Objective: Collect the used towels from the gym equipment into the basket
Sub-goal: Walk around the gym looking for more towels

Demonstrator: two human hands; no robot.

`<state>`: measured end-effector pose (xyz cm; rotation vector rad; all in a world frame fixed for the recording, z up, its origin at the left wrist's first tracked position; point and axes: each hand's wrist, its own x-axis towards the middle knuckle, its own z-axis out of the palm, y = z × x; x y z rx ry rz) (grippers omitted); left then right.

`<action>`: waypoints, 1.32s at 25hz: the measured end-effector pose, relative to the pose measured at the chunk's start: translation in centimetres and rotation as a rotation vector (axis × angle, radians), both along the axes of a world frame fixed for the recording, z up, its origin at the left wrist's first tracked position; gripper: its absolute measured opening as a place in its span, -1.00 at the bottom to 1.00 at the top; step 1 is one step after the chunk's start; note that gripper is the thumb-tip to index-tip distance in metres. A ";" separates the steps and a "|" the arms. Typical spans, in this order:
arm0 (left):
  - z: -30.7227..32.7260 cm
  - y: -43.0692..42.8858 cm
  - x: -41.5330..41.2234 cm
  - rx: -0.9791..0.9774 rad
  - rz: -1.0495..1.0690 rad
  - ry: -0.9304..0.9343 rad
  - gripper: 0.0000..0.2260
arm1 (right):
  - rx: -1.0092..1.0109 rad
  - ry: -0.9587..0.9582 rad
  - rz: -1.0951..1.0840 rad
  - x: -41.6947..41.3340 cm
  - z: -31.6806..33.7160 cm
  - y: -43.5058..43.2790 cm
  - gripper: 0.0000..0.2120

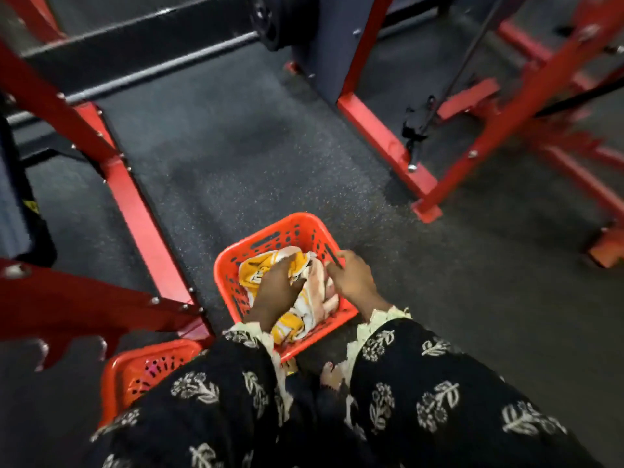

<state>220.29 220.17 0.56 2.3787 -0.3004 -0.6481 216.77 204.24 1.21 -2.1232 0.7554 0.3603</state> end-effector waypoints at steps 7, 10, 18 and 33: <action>14.2 -11.4 -4.0 -0.425 0.188 0.169 -0.56 | 0.368 -0.324 -0.733 -9.8 15.1 -7.7 -0.87; 18.3 -18.0 -9.3 -0.506 0.055 0.192 -0.62 | 0.456 -0.459 -0.932 -17.6 19.3 -12.7 -0.88; 25.4 -34.1 -35.5 -0.696 -0.304 0.486 -0.70 | 0.351 -0.775 -1.327 -46.6 26.4 -23.1 -0.74; 30.7 -49.7 -93.2 -0.582 -1.256 0.886 -0.70 | -0.222 -1.084 -2.171 -102.1 29.5 -25.6 -0.80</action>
